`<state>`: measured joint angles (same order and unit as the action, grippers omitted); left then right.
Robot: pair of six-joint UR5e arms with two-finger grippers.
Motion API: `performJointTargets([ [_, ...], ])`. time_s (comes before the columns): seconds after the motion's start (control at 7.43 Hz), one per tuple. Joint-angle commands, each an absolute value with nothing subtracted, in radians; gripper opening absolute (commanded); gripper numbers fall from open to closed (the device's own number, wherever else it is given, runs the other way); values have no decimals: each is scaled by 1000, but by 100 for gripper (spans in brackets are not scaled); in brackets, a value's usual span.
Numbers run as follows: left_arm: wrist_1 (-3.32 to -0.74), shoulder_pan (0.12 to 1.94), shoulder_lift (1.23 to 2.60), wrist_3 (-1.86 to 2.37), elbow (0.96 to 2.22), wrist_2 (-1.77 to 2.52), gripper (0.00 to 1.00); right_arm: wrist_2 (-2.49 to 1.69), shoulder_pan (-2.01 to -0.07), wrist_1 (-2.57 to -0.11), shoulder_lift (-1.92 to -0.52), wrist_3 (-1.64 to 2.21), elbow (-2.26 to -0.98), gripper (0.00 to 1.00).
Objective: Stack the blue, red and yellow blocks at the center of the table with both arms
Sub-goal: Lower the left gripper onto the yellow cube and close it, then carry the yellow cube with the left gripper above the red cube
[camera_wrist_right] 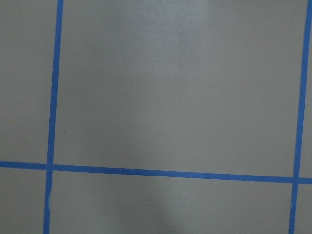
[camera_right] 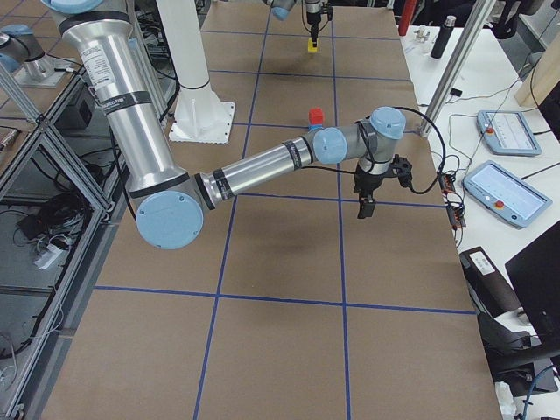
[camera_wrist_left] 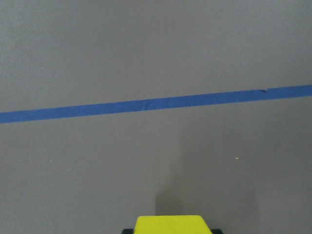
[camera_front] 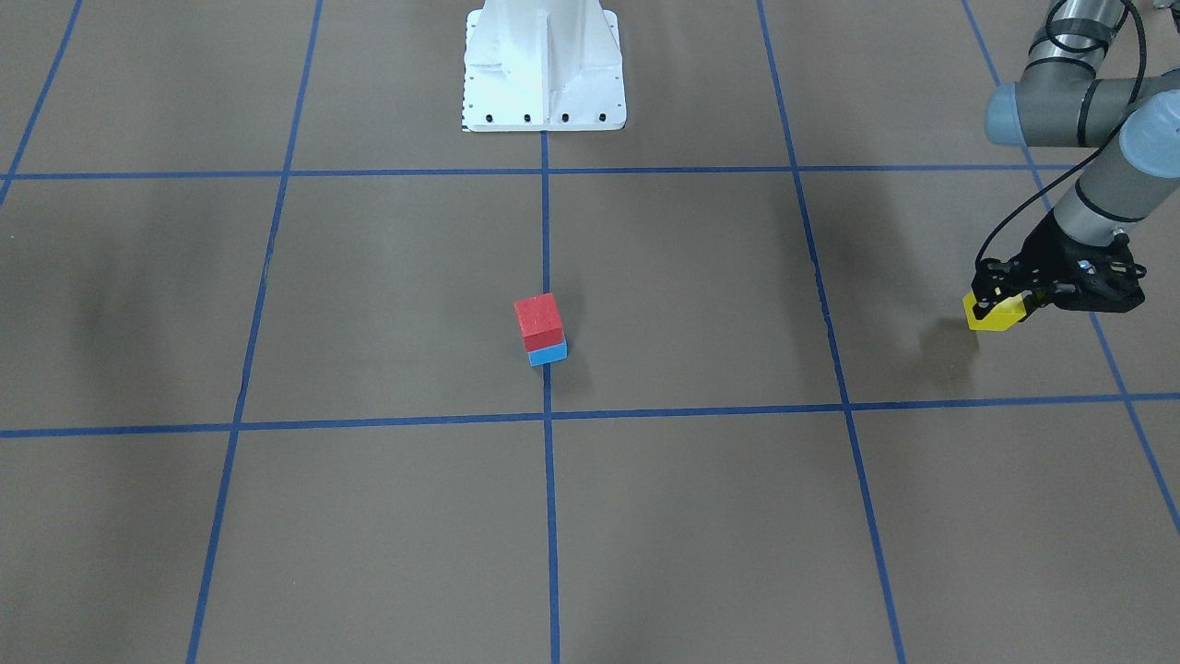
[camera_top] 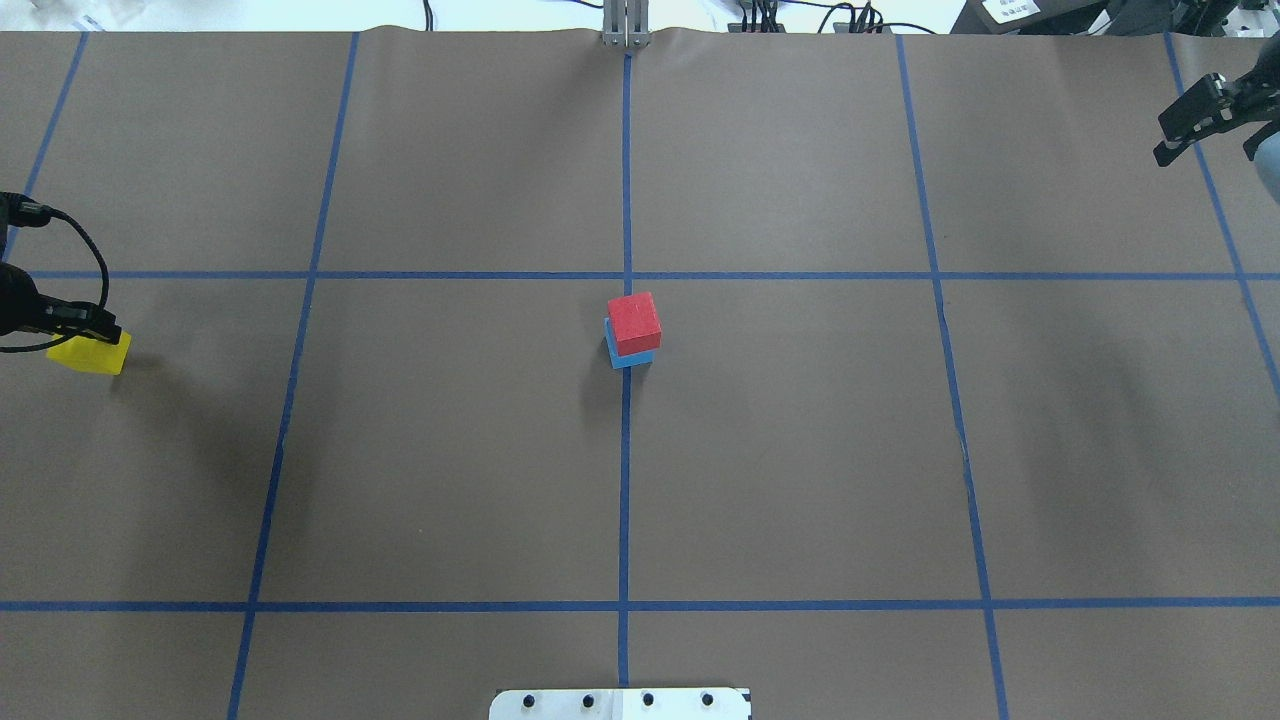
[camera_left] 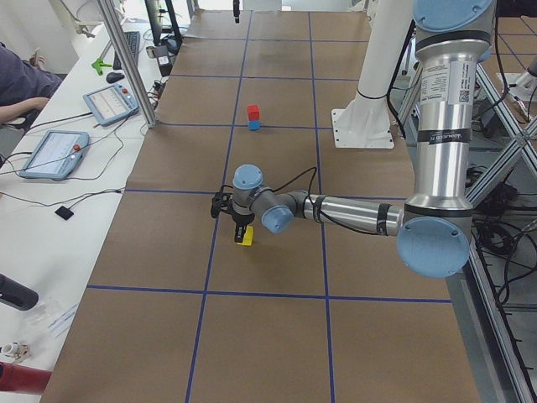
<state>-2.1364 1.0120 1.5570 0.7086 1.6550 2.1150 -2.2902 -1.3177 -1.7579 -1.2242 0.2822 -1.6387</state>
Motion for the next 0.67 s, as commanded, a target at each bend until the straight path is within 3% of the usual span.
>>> performJointTargets([
  [0.0, -1925, 1026, 1594, 709, 1792, 2128, 0, -2290, -1318, -1758, -1224, 282, -1640, 100],
  [0.4, -1281, 1036, 2098, 741, 1833, 2135, 0, -2292, -1319, -1758, -1213, 282, -1641, 100],
  [0.54, -1257, 981, 2203, 916, 1822, 2137, 0, -2290, -1319, -1758, -1216, 281, -1641, 100],
])
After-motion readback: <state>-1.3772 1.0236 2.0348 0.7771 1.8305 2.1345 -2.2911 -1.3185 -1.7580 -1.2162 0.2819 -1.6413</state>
